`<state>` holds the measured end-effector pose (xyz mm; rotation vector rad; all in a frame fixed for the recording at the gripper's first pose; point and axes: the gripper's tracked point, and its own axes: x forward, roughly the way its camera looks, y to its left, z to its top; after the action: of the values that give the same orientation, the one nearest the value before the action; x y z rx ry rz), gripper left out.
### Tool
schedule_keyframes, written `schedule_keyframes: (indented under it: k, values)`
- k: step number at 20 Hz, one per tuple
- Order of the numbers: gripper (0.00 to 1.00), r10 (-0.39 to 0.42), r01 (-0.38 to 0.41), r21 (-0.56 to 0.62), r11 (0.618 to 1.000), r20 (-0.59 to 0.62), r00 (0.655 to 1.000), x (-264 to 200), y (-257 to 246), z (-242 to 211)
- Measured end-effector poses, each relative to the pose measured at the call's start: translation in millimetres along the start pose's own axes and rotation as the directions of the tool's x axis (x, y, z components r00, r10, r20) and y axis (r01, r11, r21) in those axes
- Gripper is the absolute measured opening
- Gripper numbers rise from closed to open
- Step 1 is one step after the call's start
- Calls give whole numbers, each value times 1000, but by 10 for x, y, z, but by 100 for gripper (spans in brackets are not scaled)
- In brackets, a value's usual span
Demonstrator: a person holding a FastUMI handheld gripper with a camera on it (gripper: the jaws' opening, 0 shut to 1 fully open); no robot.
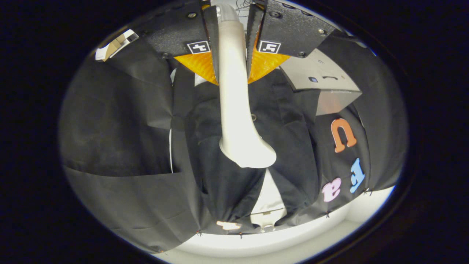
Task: Iron the clothes twice with a garment steamer, once on the left side and once on the right side.
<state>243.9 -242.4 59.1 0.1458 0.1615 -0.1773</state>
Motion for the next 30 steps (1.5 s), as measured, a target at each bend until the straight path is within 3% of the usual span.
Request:
schedule_keyframes:
  k: [9,15,22,30]
  values:
    - [35,-26,22,32,999,142,990,229,-226,1268]
    - [35,-28,26,13,1000,186,982,520,-136,1811]
    - [35,-56,65,-56,996,151,987,870,-7,1657]
    - [35,-72,86,-102,991,135,988,885,35,1418]
